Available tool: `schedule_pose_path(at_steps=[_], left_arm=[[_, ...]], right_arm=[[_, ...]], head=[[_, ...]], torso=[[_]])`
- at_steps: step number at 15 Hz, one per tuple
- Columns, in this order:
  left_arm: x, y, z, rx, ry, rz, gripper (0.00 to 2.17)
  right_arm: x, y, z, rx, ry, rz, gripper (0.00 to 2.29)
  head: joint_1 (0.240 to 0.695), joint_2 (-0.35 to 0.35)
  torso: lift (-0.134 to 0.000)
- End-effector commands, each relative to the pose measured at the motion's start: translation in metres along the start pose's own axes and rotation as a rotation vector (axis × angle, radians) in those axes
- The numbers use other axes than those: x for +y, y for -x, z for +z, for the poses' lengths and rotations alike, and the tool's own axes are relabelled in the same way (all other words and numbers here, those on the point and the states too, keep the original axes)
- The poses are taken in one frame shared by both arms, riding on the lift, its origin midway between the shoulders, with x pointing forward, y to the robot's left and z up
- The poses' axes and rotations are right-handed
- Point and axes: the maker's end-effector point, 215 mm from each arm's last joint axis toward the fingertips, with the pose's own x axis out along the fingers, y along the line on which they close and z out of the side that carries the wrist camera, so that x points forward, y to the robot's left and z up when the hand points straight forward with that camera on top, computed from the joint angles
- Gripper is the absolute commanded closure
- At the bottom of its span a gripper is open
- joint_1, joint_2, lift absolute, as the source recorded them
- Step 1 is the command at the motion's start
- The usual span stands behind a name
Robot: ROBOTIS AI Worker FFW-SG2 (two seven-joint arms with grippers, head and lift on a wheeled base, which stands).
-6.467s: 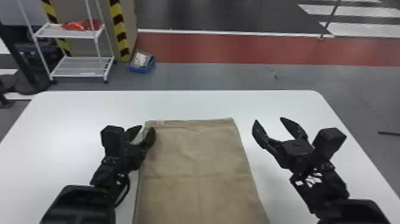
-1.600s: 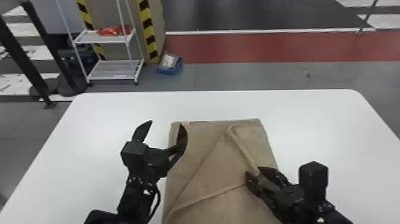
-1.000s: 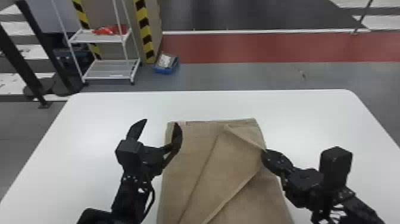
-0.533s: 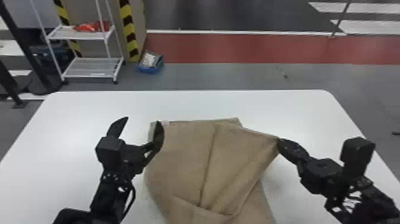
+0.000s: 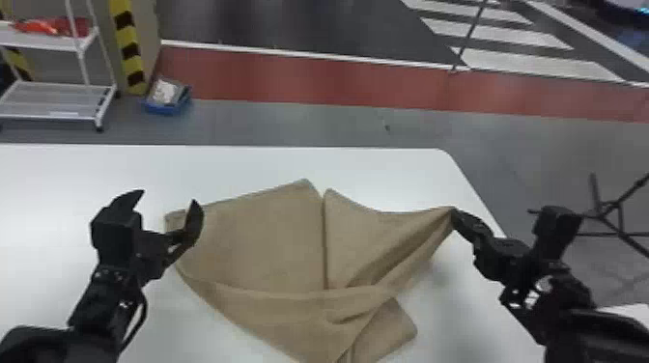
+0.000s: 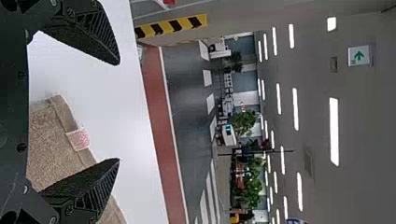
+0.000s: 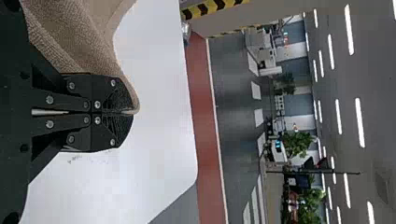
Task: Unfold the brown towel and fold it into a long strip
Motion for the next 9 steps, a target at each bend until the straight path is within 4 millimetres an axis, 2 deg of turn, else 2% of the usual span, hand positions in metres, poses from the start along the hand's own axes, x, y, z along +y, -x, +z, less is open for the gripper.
schedule_pose_path(at_steps=[1, 2, 3, 6, 7, 9], left_arm=[[-0.005, -0.013, -0.009, 0.022, -0.013, -0.017, 0.16], [-0.01, -0.017, -0.01, 0.028, -0.013, -0.041, 0.22], [-0.008, -0.017, -0.029, 0.084, -0.016, -0.042, 0.22], [-0.006, -0.012, -0.066, 0.213, -0.004, -0.084, 0.28], [0.001, -0.008, -0.071, 0.226, 0.002, -0.077, 0.34], [0.003, -0.004, -0.067, 0.216, 0.009, -0.073, 0.34]], right_arm=[[-0.033, -0.008, 0.008, 0.008, -0.011, -0.074, 1.48], [-0.046, -0.009, 0.012, 0.007, -0.028, -0.095, 1.48], [-0.049, -0.008, 0.014, 0.003, -0.034, -0.101, 1.48], [-0.046, -0.01, 0.013, -0.003, -0.032, -0.096, 1.48], [-0.042, -0.011, 0.008, 0.0, -0.04, -0.088, 1.48], [-0.036, -0.013, 0.004, 0.004, -0.046, -0.075, 1.48]], head=[[0.695, -0.254], [0.695, -0.265], [0.695, -0.277], [0.695, -0.31], [0.695, -0.31], [0.695, -0.303]], torso=[[-0.122], [-0.122], [-0.122], [-0.122], [-0.122], [-0.122]])
